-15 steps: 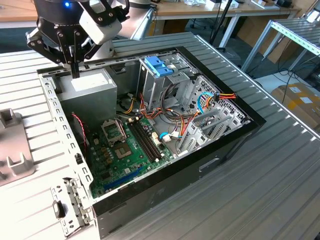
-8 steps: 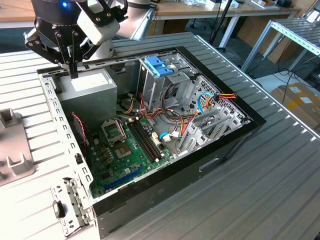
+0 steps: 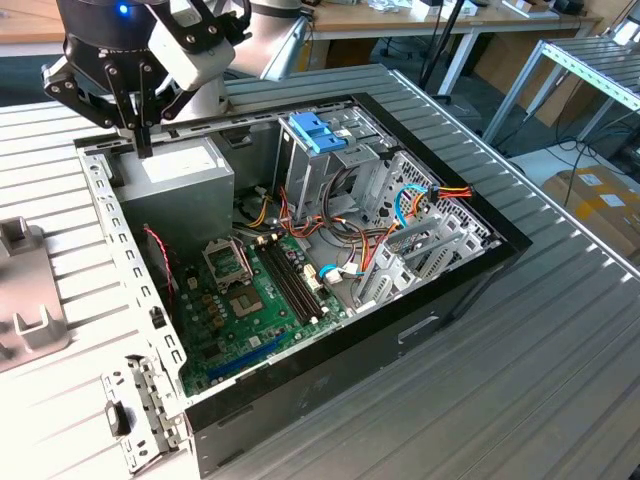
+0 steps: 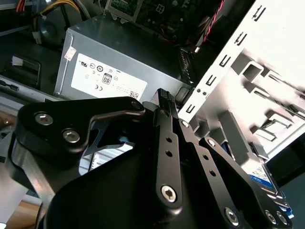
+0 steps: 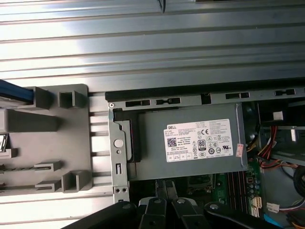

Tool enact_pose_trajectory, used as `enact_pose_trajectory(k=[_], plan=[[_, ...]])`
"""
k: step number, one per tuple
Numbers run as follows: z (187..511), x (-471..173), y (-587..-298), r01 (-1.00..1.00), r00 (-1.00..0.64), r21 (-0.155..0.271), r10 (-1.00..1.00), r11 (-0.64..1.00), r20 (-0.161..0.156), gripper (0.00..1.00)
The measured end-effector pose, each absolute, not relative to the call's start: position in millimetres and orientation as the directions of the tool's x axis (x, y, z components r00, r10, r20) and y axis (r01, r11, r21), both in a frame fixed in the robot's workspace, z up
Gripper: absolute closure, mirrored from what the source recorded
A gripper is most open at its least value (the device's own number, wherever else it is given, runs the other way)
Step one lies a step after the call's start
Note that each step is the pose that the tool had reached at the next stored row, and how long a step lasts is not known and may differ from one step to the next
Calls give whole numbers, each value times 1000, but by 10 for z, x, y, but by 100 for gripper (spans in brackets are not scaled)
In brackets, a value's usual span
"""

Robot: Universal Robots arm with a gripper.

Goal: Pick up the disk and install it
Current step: 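Reach for the disk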

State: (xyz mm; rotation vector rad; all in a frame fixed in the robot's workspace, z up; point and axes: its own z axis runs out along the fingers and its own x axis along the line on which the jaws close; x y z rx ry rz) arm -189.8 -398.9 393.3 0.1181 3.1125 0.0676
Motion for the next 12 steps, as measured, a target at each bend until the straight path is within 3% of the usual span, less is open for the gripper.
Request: enact_pose_trajectory(k=[12], plan=[[3933, -1970, -3989, 75, -997, 44, 76, 996, -24, 89]])
